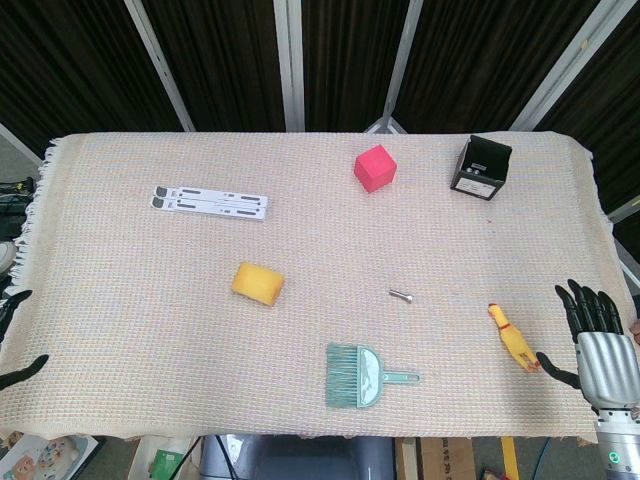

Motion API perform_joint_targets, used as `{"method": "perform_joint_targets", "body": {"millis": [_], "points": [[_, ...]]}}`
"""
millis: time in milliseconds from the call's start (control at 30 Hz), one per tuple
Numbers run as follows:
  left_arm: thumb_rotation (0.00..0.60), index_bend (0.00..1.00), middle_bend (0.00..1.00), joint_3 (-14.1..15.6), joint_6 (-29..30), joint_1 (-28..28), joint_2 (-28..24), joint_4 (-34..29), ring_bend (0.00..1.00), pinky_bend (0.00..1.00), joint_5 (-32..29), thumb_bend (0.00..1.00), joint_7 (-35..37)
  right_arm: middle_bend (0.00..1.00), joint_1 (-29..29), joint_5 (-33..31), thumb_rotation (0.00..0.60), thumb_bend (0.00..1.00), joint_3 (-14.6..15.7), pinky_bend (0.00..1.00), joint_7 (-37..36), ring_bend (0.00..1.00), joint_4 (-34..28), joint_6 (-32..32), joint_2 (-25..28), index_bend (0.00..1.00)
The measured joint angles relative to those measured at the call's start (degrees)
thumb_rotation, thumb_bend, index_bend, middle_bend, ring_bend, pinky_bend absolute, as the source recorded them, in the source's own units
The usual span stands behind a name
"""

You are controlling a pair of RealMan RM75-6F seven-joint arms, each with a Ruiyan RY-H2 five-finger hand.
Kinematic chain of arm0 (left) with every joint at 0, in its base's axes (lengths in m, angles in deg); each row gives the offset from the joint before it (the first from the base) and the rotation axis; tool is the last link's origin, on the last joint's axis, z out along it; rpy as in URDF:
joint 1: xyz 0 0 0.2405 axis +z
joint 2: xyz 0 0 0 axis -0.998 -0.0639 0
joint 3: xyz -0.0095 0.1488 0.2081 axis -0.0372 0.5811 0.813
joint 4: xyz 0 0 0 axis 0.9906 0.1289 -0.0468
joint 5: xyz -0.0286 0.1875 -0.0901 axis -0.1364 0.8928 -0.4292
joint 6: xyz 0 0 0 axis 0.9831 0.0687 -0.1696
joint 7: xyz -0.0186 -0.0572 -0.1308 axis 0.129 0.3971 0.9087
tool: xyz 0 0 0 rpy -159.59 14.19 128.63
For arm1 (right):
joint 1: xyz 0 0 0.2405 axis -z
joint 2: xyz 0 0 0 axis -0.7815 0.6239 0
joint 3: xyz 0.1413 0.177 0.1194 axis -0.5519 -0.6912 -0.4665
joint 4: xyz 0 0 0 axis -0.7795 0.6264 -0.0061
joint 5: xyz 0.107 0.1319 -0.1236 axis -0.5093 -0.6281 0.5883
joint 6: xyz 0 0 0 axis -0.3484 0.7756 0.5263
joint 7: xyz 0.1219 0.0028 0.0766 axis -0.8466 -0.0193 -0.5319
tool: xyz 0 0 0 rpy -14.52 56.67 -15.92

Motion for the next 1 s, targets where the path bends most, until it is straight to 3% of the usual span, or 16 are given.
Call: {"method": "perform_joint_targets", "body": {"millis": [1000], "points": [[0.600, 0.17, 0.00, -0.1, -0.3, 0.2, 0.1, -0.7, 0.00, 0.00, -1.0, 0.23, -1.0, 0.02, -0.7, -0.9, 0.600, 0.19, 0.3, 0.00, 2.7, 0.03, -3.0, -2.0, -0.3, 0.07]]}}
